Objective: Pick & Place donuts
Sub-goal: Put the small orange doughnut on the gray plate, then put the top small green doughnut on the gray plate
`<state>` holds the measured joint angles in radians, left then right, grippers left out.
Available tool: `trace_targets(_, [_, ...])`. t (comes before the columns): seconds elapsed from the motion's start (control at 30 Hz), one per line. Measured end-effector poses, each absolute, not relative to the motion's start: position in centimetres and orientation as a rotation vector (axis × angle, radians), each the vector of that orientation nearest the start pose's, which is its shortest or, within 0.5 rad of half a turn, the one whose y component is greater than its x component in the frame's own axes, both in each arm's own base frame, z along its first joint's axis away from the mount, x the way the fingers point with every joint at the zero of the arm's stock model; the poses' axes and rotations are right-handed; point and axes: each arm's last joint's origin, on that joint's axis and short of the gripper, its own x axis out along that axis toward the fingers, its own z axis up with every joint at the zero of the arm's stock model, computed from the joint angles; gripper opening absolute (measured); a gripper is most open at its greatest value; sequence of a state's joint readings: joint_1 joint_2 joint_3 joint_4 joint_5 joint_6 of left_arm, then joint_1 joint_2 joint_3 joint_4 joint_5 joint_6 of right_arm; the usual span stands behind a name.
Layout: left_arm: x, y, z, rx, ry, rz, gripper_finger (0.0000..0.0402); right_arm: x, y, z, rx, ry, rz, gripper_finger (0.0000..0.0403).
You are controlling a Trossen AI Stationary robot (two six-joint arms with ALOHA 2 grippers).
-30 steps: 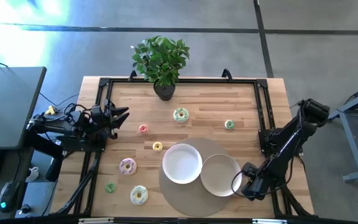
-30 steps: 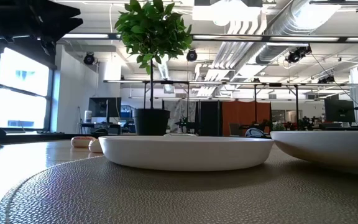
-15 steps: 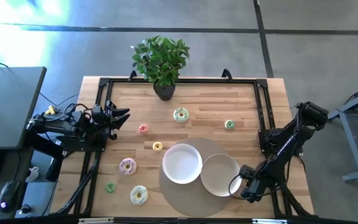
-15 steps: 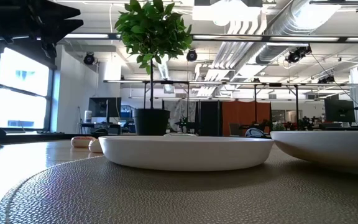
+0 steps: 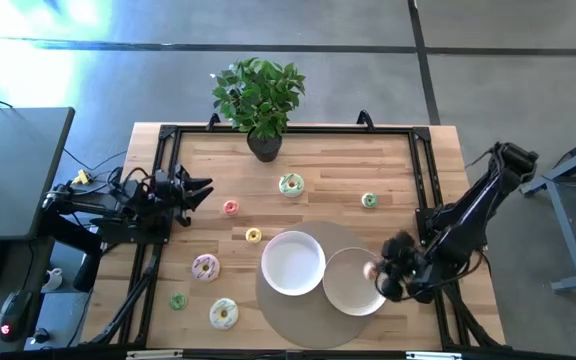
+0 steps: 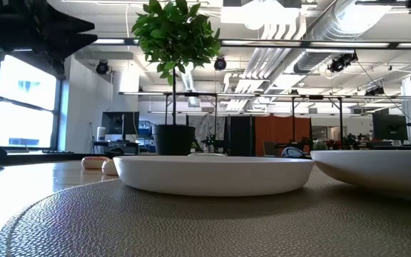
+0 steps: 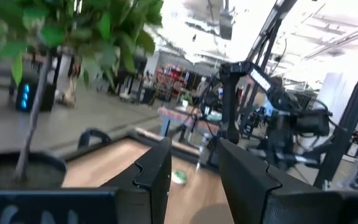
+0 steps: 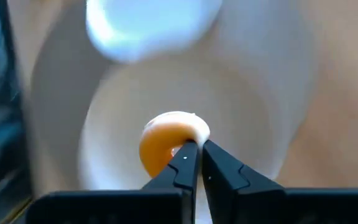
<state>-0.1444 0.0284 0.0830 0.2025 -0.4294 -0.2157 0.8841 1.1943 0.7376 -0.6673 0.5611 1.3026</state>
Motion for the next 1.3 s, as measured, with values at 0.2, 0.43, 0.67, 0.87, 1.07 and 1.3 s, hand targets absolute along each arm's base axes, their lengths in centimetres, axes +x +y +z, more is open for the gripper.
trace_targets(0.2, [9.0, -0.1, 20.4, -0.361, -0.247, 0.243, 0.0129, 16.7, 13.6, 20.2, 0.295, 0.865, -0.327, 0.0006])
trace_targets(0.43, [9.0, -0.2, 20.7, -0.351, -0.275, 0.215, 0.0129, 19.6, 12.9, 17.5, 0.293, 1.109, -0.221, 0.0014])
trace_targets(0.67, [8.7, -0.1, 21.7, -0.276, -0.367, 0.211, 0.0129, 20.7, 11.9, 16.6, 0.369, 1.233, -0.175, 0.0072])
trace_targets(0.87, [8.2, -0.1, 23.7, -0.223, -0.409, 0.191, 0.0129, 21.5, 11.2, 18.3, 0.280, 1.183, -0.071, 0.0130])
trace_targets(1.07, [9.2, -0.3, 25.2, -0.169, -0.349, 0.197, 0.0129, 21.5, 9.1, 21.8, -0.038, 1.127, -0.230, 0.0162])
trace_targets(1.3, [12.5, -0.7, 25.6, -0.165, -0.205, 0.252, 0.0129, 19.7, 4.6, 21.6, -0.029, 1.195, -0.619, 0.0170])
